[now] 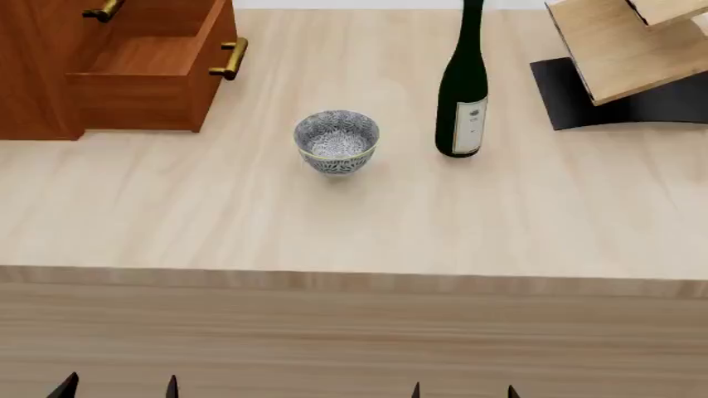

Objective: Put the bowl in the bottom drawer of the cabinet.

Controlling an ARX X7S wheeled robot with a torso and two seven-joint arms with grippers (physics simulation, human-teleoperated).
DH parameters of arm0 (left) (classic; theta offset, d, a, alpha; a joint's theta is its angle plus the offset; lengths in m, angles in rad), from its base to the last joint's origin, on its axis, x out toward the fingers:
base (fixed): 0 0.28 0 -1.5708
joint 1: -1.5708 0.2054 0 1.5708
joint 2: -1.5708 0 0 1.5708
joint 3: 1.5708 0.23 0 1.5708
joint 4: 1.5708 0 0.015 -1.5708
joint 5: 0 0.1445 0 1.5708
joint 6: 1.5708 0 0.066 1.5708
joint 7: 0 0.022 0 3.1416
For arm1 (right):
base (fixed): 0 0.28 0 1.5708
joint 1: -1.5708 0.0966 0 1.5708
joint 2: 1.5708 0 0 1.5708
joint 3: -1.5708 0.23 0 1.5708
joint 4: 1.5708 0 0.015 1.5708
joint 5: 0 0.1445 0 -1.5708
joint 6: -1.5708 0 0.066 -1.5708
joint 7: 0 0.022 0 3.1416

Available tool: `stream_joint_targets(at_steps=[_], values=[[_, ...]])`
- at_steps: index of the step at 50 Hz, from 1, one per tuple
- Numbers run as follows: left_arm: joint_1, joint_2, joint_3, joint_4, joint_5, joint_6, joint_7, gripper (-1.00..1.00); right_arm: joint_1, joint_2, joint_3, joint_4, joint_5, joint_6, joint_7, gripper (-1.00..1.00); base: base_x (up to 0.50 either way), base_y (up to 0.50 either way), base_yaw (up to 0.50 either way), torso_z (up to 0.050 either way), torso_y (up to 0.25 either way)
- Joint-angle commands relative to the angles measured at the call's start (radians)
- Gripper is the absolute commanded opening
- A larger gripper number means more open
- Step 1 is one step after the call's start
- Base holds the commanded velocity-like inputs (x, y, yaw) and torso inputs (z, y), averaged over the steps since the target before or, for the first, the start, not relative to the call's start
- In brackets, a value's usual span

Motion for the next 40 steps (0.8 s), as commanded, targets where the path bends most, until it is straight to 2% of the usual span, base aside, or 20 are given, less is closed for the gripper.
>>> stream_joint_targets(at_steps=[1,9,17,30,36,40], values=[[0.0,-0.01,0.011,0.0,0.0,0.0,-0.011,1.0,0.0,0.009,-0.013,0.0,0.0,0.0,0.013,1.0,0.0,0.0,0.0,0.0,0.0],[-0.005,-0.037,0.042,0.012,-0.037,-0.019,-0.037,1.0,0.019,0.033,-0.056,-0.041,0.01,0.087,0.072,1.0,0.0,0.0,0.0,0.0,0.0],[0.004,-0.058,0.069,0.11,-0.049,-0.086,-0.052,1.0,0.028,0.05,-0.079,-0.149,0.063,0.25,0.072,1.0,0.0,0.0,0.0,0.0,0.0],[-0.019,-0.099,0.107,0.352,-0.049,-0.313,-0.068,1.0,0.062,0.087,-0.073,-0.387,0.135,0.535,0.098,1.0,0.0,0.0,0.0,0.0,0.0],[-0.043,-0.113,0.117,0.421,-0.053,-0.381,-0.074,1.0,0.095,0.108,-0.083,-0.465,0.148,0.649,0.109,1.0,0.0,0.0,0.0,0.0,0.0],[-0.053,-0.12,0.128,0.418,-0.052,-0.376,-0.073,1.0,0.117,0.12,-0.087,-0.511,0.158,0.708,0.115,1.0,0.0,0.0,0.0,0.0,0.0]])
